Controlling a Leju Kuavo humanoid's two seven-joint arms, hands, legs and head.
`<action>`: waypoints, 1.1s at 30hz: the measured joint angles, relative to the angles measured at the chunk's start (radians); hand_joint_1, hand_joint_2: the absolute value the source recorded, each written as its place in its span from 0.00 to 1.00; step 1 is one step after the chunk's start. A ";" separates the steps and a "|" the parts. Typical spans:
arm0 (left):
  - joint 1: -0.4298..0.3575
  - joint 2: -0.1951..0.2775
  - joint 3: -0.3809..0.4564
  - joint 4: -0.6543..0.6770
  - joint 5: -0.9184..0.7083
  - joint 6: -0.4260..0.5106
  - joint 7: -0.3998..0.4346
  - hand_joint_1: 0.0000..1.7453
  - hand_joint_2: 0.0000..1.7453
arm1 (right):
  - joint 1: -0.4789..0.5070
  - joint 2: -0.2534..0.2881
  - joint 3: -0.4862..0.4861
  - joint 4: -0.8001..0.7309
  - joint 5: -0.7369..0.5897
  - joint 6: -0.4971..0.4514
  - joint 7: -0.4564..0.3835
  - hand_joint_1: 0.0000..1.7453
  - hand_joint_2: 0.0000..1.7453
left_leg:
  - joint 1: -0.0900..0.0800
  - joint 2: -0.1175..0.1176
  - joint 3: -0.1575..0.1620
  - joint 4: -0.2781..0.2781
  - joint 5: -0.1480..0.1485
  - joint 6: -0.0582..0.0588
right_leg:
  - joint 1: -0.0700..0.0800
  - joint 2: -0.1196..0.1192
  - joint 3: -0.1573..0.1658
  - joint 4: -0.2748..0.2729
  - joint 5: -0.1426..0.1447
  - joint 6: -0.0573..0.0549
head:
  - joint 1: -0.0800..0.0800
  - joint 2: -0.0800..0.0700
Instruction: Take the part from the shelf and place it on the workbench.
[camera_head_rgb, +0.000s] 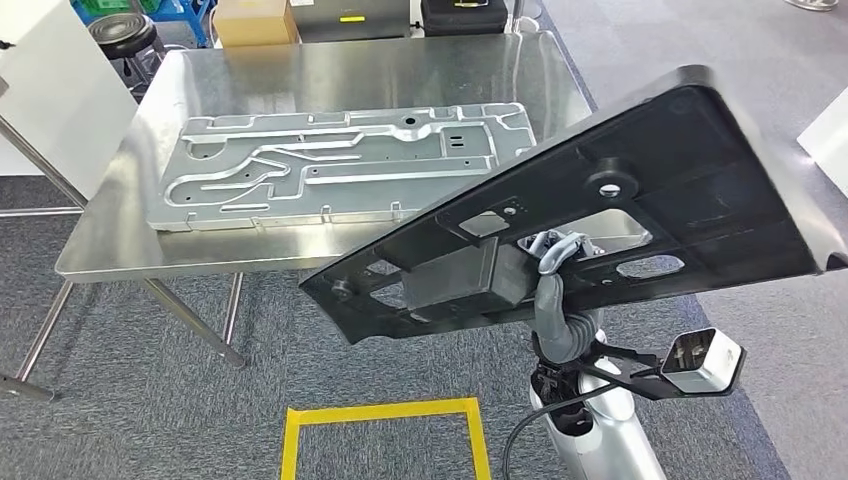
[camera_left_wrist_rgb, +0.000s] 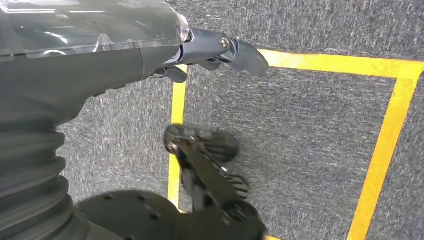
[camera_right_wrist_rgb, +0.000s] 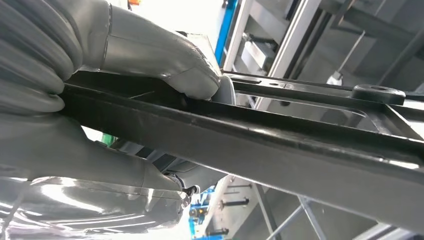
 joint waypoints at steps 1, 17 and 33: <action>0.002 0.000 0.000 0.000 0.000 0.000 -0.001 0.00 1.00 | 0.001 0.000 0.000 0.000 0.000 0.000 0.000 0.98 1.00 | 0.000 0.000 0.001 -0.039 0.025 0.002 | 0.000 0.002 0.012 0.000 -0.009 0.002 | 0.000 0.000; -0.002 -0.002 -0.001 0.000 -0.009 -0.013 -0.013 0.00 1.00 | -0.150 -0.019 -0.085 0.109 0.188 -0.279 0.049 0.98 1.00 | -0.002 -0.003 0.118 -0.281 0.160 0.049 | -0.011 -0.008 -0.118 0.199 -0.080 0.063 | 0.000 0.000; -0.034 0.000 -0.038 0.000 -0.054 -0.025 -0.015 0.00 1.00 | -0.758 -0.053 -0.113 0.849 1.144 -0.757 0.290 0.98 1.00 | -0.003 -0.006 0.016 -0.142 0.143 0.007 | 0.001 0.001 -0.049 0.012 0.041 0.005 | 0.000 0.000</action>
